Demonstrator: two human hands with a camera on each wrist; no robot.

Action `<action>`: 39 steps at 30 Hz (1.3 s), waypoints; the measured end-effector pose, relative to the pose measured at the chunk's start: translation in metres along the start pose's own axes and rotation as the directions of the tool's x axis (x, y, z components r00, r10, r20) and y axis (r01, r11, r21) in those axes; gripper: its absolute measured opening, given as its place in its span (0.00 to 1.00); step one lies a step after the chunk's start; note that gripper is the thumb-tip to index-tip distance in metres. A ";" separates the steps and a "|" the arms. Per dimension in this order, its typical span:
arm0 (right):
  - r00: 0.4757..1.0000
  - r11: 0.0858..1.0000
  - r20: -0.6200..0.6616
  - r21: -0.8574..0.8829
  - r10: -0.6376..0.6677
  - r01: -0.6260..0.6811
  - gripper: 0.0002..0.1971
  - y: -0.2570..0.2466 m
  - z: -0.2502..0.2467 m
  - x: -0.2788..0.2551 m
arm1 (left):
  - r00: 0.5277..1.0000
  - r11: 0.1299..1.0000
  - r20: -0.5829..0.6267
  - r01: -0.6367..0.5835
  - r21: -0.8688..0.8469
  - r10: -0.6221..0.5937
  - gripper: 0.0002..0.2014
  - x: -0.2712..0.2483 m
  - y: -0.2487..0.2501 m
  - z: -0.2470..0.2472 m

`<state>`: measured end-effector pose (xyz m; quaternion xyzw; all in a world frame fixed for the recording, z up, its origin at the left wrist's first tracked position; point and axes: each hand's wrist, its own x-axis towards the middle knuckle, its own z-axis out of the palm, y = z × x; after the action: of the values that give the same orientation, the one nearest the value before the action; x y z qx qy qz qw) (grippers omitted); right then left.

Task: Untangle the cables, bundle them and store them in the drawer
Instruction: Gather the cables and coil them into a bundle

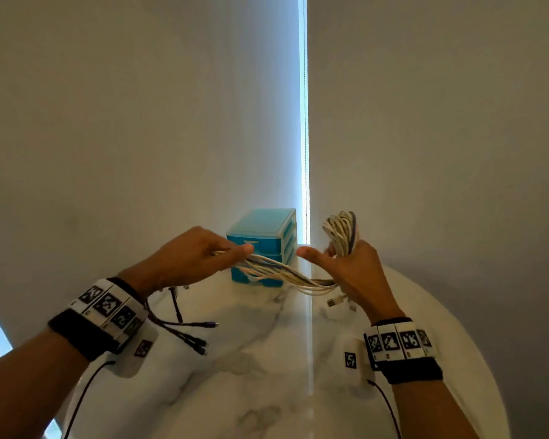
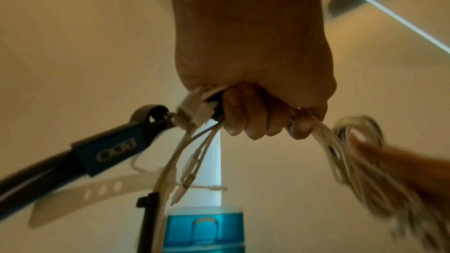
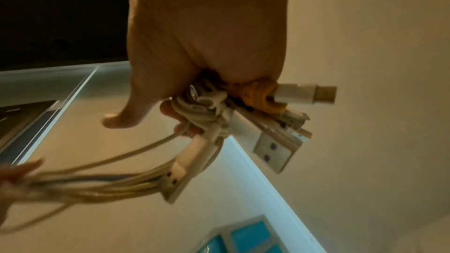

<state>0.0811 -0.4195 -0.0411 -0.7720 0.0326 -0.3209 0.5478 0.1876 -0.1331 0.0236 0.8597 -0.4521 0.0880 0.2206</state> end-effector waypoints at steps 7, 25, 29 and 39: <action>0.920 0.993 0.374 -0.061 0.115 -0.099 0.14 0.015 0.046 -0.020 | 0.984 0.981 -0.122 0.110 -0.161 -0.130 0.17 0.030 0.029 0.000; 0.626 0.823 0.635 -0.029 0.453 -0.567 0.16 0.065 0.005 -0.016 | 0.919 0.798 -0.013 0.334 -0.501 -0.393 0.29 0.048 0.020 0.111; 0.564 0.735 0.650 0.012 0.509 -0.678 0.13 0.069 0.002 -0.010 | 0.921 0.675 0.044 0.315 -0.668 -0.386 0.34 0.046 -0.005 0.130; 0.464 0.477 0.749 0.226 0.473 -0.850 0.14 0.092 0.007 0.007 | 0.922 0.409 0.202 0.333 -0.850 -0.332 0.21 0.040 -0.051 0.170</action>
<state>0.1182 -0.4527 -0.1188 -0.5393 0.0771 0.2004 0.8143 0.2444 -0.2158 -0.1286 0.6995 -0.2539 -0.1995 0.6376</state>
